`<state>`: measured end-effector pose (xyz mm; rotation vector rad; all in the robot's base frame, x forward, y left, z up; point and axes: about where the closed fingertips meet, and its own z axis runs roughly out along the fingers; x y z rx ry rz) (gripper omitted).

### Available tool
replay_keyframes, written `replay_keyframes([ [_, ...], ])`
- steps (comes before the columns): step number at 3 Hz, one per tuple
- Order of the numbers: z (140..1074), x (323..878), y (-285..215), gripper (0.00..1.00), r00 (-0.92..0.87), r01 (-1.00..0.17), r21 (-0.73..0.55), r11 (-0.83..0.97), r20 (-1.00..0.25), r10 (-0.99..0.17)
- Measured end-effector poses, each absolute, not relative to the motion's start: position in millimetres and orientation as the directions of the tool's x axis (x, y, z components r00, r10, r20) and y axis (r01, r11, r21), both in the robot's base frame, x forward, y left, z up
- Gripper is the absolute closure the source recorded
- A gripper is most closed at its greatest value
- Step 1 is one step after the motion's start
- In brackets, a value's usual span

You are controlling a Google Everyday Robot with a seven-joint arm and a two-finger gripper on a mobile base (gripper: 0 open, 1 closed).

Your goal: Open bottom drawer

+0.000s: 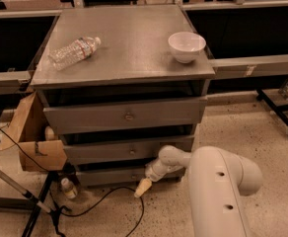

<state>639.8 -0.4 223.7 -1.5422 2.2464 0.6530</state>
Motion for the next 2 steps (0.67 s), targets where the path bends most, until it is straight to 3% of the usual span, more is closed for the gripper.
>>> replay_keyframes([
  [2,223.3,666.8,6.2,0.0,-0.283,-0.952,0.087,0.294,-0.62,-0.732],
])
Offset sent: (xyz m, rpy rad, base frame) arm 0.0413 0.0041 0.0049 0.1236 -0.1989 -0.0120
